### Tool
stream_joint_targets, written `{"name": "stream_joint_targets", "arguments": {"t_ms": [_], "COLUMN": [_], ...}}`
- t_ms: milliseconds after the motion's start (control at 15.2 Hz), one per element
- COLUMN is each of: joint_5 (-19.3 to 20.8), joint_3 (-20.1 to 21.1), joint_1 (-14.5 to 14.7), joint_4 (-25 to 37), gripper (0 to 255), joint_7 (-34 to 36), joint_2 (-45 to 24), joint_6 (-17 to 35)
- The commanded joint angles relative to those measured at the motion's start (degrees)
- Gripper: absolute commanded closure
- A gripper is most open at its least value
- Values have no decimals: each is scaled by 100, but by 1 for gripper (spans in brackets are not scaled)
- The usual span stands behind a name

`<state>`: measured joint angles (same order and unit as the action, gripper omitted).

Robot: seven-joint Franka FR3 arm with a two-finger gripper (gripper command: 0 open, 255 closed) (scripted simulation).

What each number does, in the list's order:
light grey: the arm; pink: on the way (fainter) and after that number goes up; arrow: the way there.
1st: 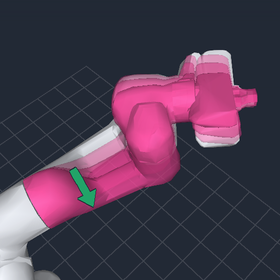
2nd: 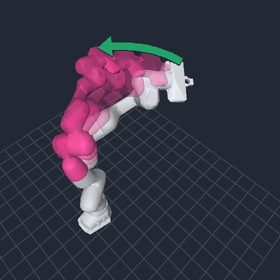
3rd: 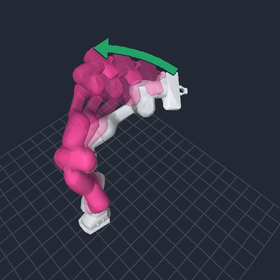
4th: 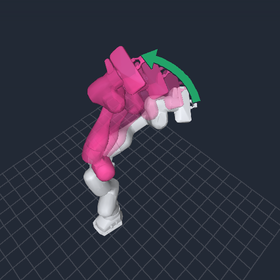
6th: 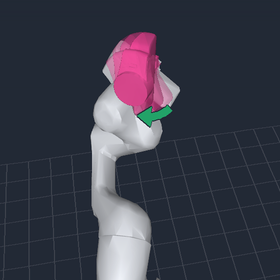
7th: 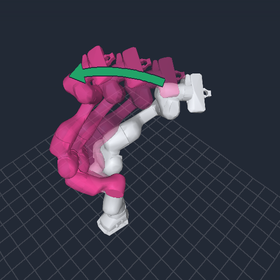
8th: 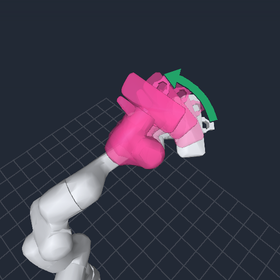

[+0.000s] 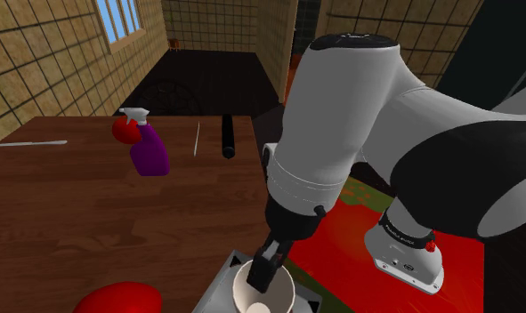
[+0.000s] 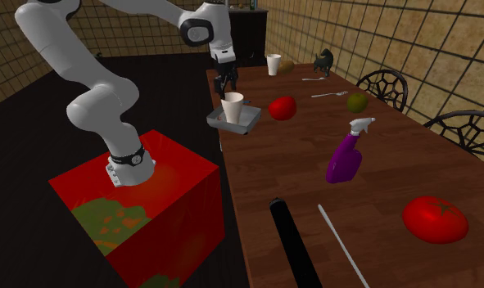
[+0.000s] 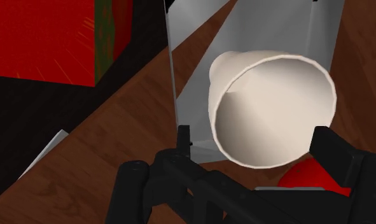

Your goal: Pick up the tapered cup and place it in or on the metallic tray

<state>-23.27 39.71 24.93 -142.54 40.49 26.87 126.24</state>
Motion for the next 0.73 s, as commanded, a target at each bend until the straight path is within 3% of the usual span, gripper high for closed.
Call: {"name": "stream_joint_targets", "arguments": {"t_ms": [0,132,660], "joint_5": [6,37,38], "joint_3": [-140,-293,-294], "joint_1": [34,58,59], "joint_4": [157,361,361], "gripper": [0,0,0], "joint_7": [-21,-33,-32], "joint_2": [194,374,374], "joint_6": [-357,-745,-745]}}
